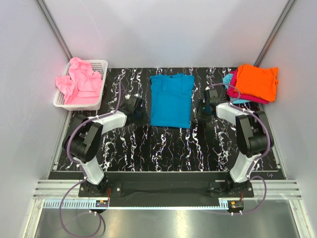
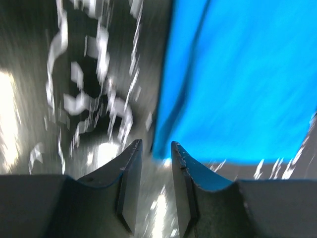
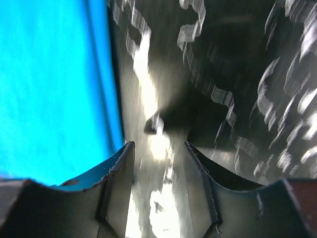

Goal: Fold and stack the t-shirts
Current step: Fold the tshirt

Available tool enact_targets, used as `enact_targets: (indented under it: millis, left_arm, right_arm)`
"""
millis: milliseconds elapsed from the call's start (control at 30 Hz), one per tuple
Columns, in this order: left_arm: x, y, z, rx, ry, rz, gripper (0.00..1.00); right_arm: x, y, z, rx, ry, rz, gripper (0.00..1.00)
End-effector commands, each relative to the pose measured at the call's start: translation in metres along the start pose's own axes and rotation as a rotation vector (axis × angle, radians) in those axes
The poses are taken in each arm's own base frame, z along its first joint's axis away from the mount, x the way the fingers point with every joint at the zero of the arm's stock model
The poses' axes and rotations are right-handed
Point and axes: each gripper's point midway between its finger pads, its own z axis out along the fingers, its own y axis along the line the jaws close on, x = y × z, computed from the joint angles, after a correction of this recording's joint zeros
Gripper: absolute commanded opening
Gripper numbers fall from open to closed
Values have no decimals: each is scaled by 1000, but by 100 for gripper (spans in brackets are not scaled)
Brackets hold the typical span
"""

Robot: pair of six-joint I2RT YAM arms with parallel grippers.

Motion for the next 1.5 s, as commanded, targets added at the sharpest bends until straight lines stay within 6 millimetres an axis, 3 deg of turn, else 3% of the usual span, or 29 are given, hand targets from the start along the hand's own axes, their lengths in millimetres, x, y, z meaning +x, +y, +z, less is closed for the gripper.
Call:
enact_targets:
  millis: [0,133,367,600,800,1067,1200,1467]
  left_arm:
    - [8,-35,-21,193,26,-45,35]
    - [27,-33,-18,235,66,-62,36]
    - [41,-35,-10,295,97,-106,37]
    - [31,-3,0,107,37,-77,37]
    - [18,8,2,28,-15,-52,37]
    - [10,-5,18,61,-14,-35,37]
    - [12,-23,25,146,23,-65,37]
    - [19,-19,22,134,47,-79,33]
  right_arm:
    - [18,26,-22,-175,17,52,50]
    - [45,23,-23,-209,63,64,50]
    - [67,31,-17,-301,111,89,51]
    - [59,35,-10,-310,102,77,50]
    - [58,33,-4,-296,102,79,51]
    - [58,34,6,-293,120,85,50]
    - [59,35,5,-299,128,89,50]
    - [76,28,-5,-288,158,100,49]
